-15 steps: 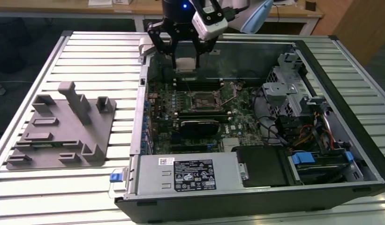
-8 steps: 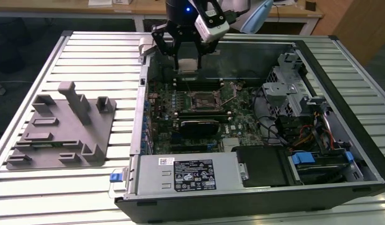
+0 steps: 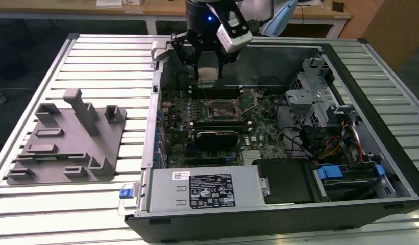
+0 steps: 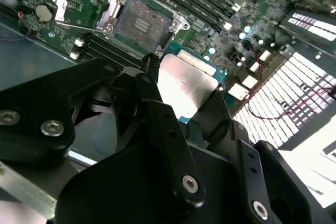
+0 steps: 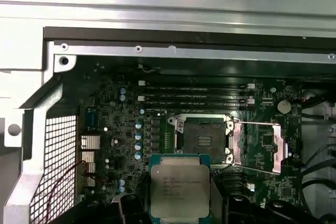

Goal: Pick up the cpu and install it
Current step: 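Pick up the cpu and move it towards the insertion slot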

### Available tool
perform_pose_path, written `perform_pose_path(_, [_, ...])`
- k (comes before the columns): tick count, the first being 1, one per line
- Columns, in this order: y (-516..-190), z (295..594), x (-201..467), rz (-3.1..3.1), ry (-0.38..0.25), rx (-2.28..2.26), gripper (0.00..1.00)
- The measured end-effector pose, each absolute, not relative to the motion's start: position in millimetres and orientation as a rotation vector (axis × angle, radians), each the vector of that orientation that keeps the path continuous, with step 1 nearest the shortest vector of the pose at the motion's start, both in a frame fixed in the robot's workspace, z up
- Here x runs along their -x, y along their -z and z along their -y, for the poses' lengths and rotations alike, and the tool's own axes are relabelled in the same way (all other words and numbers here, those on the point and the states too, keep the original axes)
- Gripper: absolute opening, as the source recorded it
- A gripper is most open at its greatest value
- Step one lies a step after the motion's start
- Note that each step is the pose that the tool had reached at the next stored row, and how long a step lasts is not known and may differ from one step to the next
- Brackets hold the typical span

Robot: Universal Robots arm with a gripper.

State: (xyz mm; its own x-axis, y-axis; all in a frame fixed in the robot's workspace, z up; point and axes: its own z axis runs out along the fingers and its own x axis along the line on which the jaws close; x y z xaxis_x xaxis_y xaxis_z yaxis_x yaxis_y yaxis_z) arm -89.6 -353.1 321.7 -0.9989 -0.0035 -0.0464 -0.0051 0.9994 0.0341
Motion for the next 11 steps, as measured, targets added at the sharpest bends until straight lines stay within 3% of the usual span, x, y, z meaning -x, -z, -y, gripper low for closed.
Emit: perform_pose_path(11, [-308.7,351.8,75.6,-3.1,-0.051,0.007,0.55])
